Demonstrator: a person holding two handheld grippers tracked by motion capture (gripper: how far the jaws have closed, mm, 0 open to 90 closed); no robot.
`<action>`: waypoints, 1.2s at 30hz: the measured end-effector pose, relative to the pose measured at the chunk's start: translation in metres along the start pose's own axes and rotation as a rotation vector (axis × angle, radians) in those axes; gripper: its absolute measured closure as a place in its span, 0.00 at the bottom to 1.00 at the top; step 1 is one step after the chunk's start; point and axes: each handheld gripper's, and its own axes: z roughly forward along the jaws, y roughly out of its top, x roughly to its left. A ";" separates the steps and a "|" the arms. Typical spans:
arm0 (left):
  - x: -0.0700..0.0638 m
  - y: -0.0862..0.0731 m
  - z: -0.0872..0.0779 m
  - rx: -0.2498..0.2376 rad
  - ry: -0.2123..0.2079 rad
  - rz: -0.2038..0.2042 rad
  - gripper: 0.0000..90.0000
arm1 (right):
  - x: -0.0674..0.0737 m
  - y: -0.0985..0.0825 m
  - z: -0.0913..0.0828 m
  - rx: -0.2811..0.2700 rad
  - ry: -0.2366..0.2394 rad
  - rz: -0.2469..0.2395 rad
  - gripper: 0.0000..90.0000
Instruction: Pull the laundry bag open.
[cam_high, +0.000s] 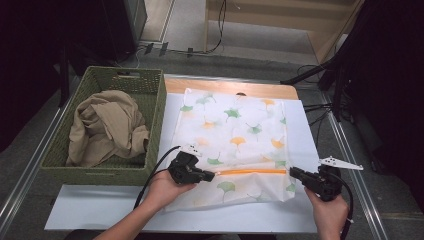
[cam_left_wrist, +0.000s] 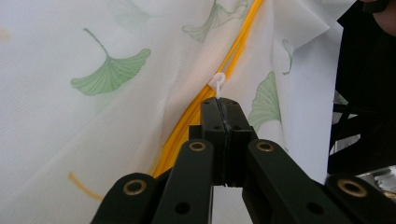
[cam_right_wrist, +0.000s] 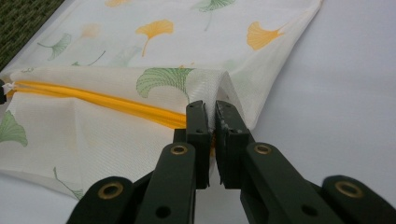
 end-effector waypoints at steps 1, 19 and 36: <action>0.000 -0.001 -0.001 -0.003 0.003 -0.004 1.00 | -0.002 0.000 0.000 -0.001 -0.001 -0.005 0.95; -0.006 -0.024 -0.022 -0.030 0.054 -0.039 1.00 | -0.008 0.004 -0.008 -0.001 0.024 -0.022 0.95; -0.002 -0.038 -0.033 -0.037 0.108 -0.077 1.00 | -0.013 0.005 -0.004 0.014 0.023 -0.010 0.95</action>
